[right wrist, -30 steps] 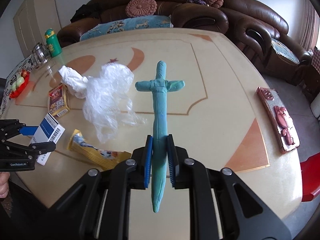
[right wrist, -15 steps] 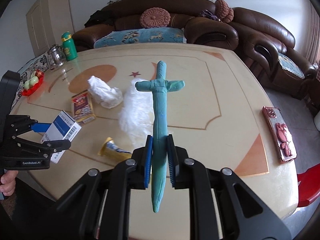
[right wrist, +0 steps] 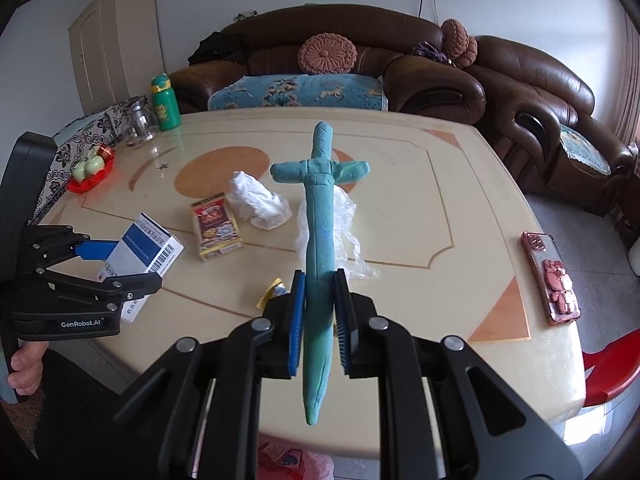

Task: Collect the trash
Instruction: 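Carry the white box and teal sword in both tools over the bin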

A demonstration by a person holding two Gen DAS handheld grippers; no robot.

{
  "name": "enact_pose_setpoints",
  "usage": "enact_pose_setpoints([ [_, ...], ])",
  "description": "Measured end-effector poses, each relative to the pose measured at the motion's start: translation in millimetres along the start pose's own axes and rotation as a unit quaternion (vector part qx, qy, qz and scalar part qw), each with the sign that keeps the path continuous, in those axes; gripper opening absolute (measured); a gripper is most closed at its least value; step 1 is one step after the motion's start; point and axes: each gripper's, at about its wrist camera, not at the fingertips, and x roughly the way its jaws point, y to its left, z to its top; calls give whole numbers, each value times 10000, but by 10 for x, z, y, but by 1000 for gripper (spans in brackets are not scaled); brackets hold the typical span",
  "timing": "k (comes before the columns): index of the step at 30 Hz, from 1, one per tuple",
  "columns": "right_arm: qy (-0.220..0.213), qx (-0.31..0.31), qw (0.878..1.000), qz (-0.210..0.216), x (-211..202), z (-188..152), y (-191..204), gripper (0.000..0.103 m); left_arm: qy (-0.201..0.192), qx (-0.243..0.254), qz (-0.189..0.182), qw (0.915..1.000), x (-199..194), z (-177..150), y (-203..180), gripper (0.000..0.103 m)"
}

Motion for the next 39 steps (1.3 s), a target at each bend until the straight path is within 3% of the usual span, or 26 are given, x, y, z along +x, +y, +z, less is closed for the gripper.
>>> enact_pose_setpoints([
  [12, -208, -160, 9996, -67, -726, -195, 253, 16, -322, 113, -71, 9994, -639, -369, -106, 60],
  [25, 28, -326, 9994, -73, -1236, -689, 447, 16, -402, 315, -208, 9985, -1024, -838, -344, 60],
  [39, 586, -404, 9974, -85, -1325, -1163, 576, 16, -8, 650, -345, 9973, -882, -1285, -569, 60],
])
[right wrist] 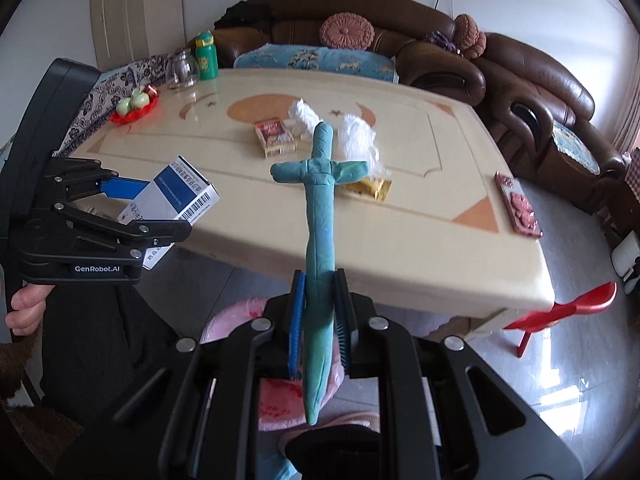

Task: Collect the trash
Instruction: 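Carry the white box and teal sword in both tools over the bin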

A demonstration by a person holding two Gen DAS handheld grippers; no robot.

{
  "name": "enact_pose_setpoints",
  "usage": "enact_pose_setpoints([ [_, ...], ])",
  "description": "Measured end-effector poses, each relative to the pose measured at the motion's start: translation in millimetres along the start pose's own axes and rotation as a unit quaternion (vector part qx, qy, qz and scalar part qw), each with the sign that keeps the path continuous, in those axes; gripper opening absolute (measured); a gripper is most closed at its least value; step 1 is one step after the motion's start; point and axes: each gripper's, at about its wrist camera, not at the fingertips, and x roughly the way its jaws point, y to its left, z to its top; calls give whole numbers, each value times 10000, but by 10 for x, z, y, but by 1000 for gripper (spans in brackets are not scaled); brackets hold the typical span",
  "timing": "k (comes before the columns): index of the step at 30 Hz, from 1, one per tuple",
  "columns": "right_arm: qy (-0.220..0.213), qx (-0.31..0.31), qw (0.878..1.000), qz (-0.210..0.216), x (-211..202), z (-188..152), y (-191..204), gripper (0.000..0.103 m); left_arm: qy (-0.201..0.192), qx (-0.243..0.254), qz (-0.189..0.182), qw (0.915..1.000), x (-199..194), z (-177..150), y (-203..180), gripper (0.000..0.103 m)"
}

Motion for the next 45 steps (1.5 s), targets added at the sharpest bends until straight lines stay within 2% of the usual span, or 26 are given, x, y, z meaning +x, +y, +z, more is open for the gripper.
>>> enact_pose_setpoints([
  [12, 761, 43, 9967, 264, 324, -455, 146, 16, 673, 222, -256, 9972, 488, -376, -160, 60],
  [26, 1702, 110, 9843, 446, 933, -936, 214, 16, 1572, 186, -504, 9861, 1213, -746, -227, 60],
  [38, 2189, 43, 9740, 581, 1365, -1067, 202, 16, 2000, 138, -610, 9778, 1644, -803, -270, 60],
  [45, 2521, 14, 9655, 658, 1638, -1156, 232, 16, 2350, 106, -726, 9692, 1962, -897, -276, 60],
])
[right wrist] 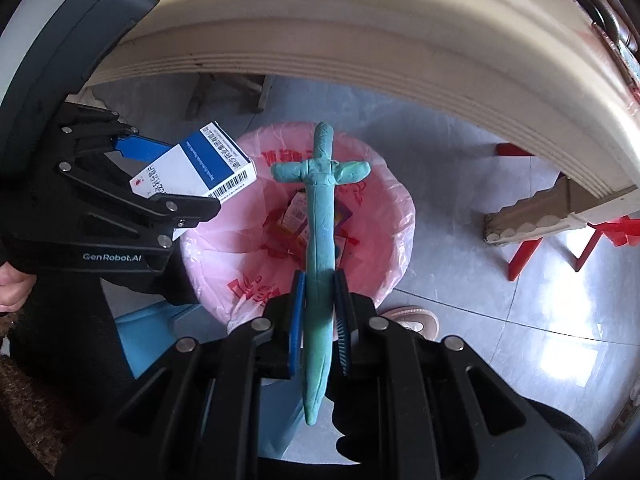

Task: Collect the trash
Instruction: 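Carry the white box and teal sword in both tools over the bin, then open both tools to drop the white box and teal sword into the bin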

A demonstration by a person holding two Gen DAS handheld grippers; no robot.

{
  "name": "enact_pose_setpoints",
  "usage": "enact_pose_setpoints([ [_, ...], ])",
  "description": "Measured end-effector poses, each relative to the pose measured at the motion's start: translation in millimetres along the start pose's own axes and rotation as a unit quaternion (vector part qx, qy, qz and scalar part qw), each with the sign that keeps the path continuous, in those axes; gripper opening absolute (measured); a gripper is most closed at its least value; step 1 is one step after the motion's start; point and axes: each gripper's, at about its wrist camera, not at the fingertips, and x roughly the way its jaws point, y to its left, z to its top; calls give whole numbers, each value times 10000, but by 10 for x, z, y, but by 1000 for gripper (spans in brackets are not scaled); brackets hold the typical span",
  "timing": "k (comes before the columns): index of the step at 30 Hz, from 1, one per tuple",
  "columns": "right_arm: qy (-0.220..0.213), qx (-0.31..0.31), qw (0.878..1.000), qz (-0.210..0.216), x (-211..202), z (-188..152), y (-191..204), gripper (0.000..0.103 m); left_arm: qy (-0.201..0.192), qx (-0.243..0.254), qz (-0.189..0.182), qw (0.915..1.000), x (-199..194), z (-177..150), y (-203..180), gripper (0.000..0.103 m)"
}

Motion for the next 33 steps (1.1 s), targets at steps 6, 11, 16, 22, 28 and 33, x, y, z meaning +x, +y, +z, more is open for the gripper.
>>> enact_pose_setpoints([
  [6, 342, 15, 9994, 11, 301, 45, -59, 16, 295, -86, -84, 9995, 295, 60, 51, 60],
  [11, 544, -26, 9985, -1, 510, 98, -31, 16, 512, -109, -149, 9985, 527, 72, 81, 60],
  [16, 726, -14, 9974, -11, 698, 122, -31, 16, 691, -174, -164, 9973, 695, 101, 107, 60],
  [22, 787, -29, 9969, 48, 797, 150, -31, 30, 762, -184, -177, 9968, 762, 118, 113, 68],
  [28, 697, -12, 9975, 66, 786, 184, -50, 44, 697, -259, -216, 9970, 736, 138, 166, 75],
  [33, 654, -2, 9978, 92, 783, 191, -51, 51, 663, -296, -94, 9973, 718, 143, 195, 75],
])
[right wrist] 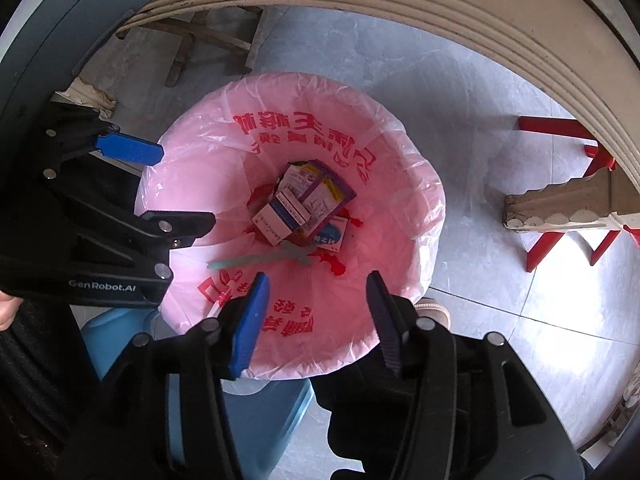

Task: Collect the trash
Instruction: 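Open both tools to drop the white box and teal sword into the bin, then move both tools back over the table toward the card box and plastic bag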

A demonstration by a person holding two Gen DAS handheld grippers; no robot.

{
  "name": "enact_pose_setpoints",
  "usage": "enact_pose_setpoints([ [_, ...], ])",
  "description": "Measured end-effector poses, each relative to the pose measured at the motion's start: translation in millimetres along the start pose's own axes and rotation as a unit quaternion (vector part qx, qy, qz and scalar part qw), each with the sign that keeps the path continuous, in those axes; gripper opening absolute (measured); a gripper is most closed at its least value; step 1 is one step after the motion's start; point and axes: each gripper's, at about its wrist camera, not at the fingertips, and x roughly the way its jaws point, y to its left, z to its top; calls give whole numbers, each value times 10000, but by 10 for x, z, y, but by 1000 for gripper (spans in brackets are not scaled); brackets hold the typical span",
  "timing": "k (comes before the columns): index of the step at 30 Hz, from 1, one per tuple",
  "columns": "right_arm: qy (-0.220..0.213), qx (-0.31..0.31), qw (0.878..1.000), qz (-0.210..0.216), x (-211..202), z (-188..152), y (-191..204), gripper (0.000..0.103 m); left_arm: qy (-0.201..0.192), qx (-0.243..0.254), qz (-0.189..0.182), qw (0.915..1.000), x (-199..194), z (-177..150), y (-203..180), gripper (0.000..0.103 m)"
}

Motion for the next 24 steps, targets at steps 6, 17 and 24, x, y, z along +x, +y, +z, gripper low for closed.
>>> enact_pose_setpoints([
  [6, -135, -20, 9999, 6, -92, 25, 32, 52, -274, -12, 343, 9990, -171, -55, 30, 75],
  [17, -1081, 100, 9941, 15, -946, -23, 194, 63, -1559, -487, 740, 9838, -1296, -304, 171, 76],
  [24, -1779, 35, 9840, -126, -1560, -21, 328, 64, -2268, -618, 977, 9671, -1891, -491, 134, 81],
])
